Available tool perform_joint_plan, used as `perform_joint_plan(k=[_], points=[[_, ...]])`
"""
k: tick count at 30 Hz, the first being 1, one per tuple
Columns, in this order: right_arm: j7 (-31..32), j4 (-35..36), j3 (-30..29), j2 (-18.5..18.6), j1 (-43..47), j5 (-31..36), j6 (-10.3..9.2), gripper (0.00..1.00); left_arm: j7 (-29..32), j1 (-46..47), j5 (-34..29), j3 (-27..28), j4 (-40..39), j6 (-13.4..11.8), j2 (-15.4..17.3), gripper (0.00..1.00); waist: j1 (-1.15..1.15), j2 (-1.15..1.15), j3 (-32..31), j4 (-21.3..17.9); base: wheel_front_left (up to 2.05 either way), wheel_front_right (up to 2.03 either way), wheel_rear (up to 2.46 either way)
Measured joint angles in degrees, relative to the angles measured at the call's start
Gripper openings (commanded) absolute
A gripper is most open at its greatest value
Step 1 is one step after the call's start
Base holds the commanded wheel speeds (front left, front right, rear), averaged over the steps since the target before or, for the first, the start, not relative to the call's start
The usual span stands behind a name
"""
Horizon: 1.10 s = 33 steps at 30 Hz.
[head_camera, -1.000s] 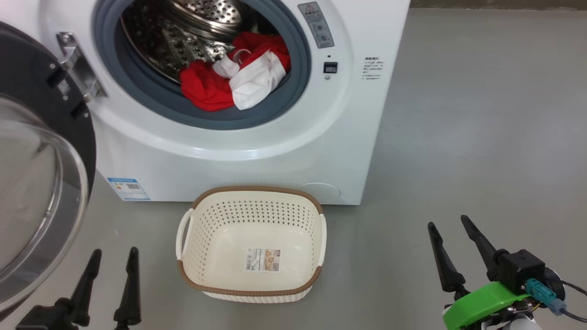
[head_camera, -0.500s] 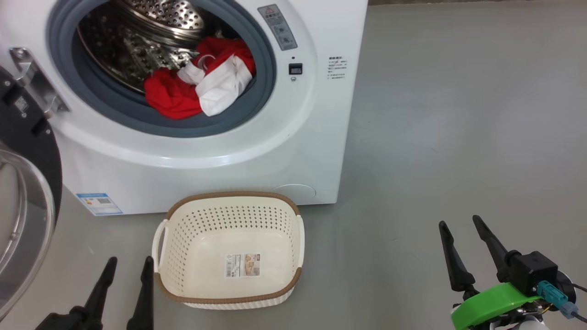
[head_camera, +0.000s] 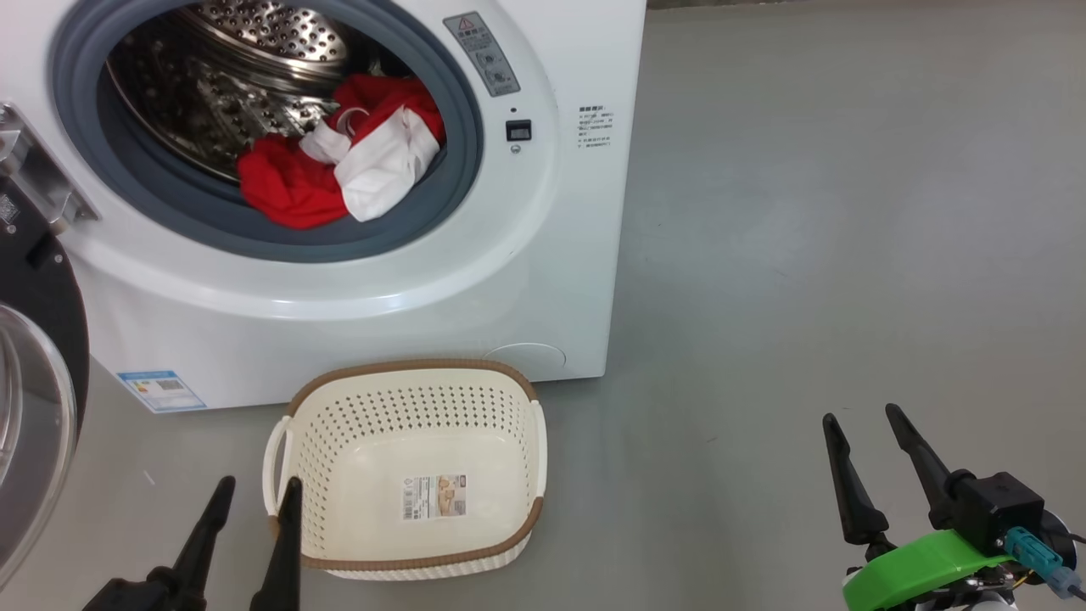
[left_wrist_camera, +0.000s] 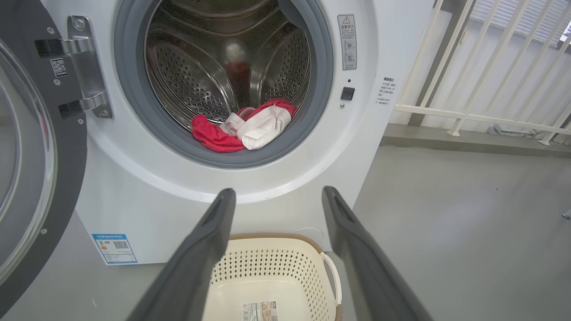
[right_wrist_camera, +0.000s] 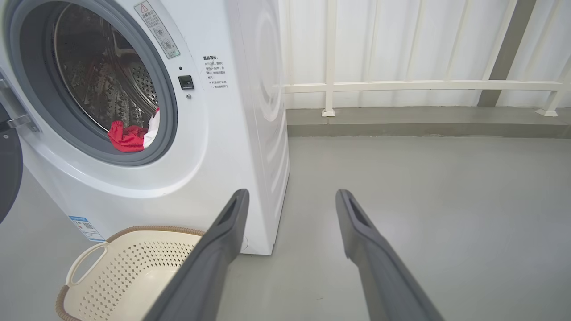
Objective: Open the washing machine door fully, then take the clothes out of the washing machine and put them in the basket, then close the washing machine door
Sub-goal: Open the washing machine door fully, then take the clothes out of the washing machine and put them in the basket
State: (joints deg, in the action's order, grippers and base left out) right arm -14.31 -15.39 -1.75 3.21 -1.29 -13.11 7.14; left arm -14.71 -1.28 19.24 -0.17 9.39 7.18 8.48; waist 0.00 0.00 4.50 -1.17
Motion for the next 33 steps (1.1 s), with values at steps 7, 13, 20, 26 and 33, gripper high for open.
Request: perform_joint_plan(k=[7, 13, 20, 26, 33], points=[[0.0, 0.18, -0.56, -0.11, 0.05, 0.0, 0.0, 1.0, 0.0, -0.01, -0.27, -0.29, -0.68, 0.0, 0.29, 1.0, 0.0, 0.0, 0.25, 0.08, 0.0, 0.0, 0.0], [0.0, 0.24, -0.58, -0.21, 0.05, 0.0, 0.0, 1.0, 0.0, -0.01, -0.62, -0.23, -0.68, 0.0, 0.71, 1.0, 0.0, 0.0, 0.55, 0.22, 0.0, 0.0, 0.0], [0.0, 0.3, -0.62, -0.27, 0.04, 0.0, 0.0, 1.0, 0.0, 0.03, -0.6, -0.26, -0.67, 0.0, 1.13, 1.0, 0.0, 0.0, 0.91, 0.63, 0.01, -0.02, 0.01], [0.0, 0.31, -0.54, -0.32, 0.04, 0.0, 0.0, 1.0, 0.0, 0.14, -0.6, -0.24, -0.3, 0.0, 1.19, 1.0, 0.0, 0.0, 1.05, 1.12, 0.36, -0.46, 0.1], [0.0, 0.3, -0.23, -0.38, 0.04, 0.0, 0.0, 1.0, 0.0, 0.16, -0.6, -0.19, 0.03, 0.0, 1.18, 1.0, 0.0, 0.0, 0.89, 1.26, 0.99, -1.14, 0.15]])
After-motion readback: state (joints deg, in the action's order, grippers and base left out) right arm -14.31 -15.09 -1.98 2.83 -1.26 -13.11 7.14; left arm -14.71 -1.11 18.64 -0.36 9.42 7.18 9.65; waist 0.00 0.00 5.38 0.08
